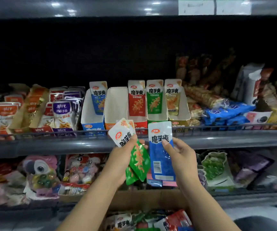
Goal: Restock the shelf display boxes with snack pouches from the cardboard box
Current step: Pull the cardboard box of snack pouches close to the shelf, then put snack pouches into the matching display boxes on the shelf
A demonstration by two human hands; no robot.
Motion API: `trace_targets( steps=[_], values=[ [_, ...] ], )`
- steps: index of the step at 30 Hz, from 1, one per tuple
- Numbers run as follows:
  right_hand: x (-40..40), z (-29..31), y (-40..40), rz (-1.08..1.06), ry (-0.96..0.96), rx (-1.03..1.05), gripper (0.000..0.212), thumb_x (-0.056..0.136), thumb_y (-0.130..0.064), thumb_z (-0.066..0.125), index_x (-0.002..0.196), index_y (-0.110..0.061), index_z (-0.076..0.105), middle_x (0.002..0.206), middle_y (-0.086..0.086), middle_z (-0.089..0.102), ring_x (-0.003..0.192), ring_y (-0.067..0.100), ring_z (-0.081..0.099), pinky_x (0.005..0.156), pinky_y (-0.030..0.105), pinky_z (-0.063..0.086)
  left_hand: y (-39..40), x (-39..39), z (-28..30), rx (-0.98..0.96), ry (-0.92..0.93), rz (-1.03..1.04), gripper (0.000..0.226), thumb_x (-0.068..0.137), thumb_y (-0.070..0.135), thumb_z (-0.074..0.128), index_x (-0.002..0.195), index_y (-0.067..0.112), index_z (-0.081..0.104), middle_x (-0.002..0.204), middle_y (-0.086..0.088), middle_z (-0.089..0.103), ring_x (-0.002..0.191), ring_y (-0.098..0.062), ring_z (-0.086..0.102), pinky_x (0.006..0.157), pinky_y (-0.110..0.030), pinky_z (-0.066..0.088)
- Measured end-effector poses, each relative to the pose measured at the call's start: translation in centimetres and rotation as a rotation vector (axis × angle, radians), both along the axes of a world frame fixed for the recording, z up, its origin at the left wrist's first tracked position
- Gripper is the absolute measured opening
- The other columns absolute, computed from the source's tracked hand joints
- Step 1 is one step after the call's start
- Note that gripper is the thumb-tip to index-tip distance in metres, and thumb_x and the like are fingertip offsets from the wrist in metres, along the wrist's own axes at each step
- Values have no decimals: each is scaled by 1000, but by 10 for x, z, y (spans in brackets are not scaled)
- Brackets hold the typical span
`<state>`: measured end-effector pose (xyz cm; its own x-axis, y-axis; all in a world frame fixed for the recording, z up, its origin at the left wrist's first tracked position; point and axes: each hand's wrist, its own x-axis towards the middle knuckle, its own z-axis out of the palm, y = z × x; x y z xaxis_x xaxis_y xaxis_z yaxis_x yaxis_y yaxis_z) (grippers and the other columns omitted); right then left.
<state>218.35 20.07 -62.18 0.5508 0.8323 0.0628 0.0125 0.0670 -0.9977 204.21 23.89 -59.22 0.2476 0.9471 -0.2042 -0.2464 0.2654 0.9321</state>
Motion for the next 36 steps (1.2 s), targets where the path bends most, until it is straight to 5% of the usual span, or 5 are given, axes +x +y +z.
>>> trace_targets(
  steps=[3,12,22,27,36],
  values=[
    [-4,15,13,-8,-78,9,21,88,-32,64,97,-15,73,97,6,74,93,23,68,85,45,54,7,6,12,16,54,-76,27,90,29,61,96,4,70,81,-7,74,66,-15,72,53,-23,56],
    [-24,40,52,445,285,29,25,96,-21,48,104,-19,72,102,-4,72,90,6,69,71,19,54,37,0,22,115,-62,-48,33,71,20,72,103,16,68,95,-3,75,95,-22,69,89,-38,53],
    [-33,74,117,570,-73,-77,36,82,1,67,114,-13,57,98,13,70,86,25,69,81,42,56,82,-53,32,80,-36,48,31,72,17,71,103,13,70,104,-12,72,103,-34,65,97,-57,45],
    [-50,100,161,581,-117,-142,21,85,9,60,100,-6,56,89,13,69,71,23,66,70,37,56,98,-88,35,33,-103,109,13,89,3,57,98,5,65,80,-11,75,68,-21,72,60,-37,59],
    [-88,133,249,362,-338,123,51,81,7,58,116,-18,31,89,-6,56,84,17,59,74,32,52,110,-117,36,-66,-153,79,17,92,-1,45,106,-4,53,70,-19,71,61,-25,71,52,-30,56]
  ],
)
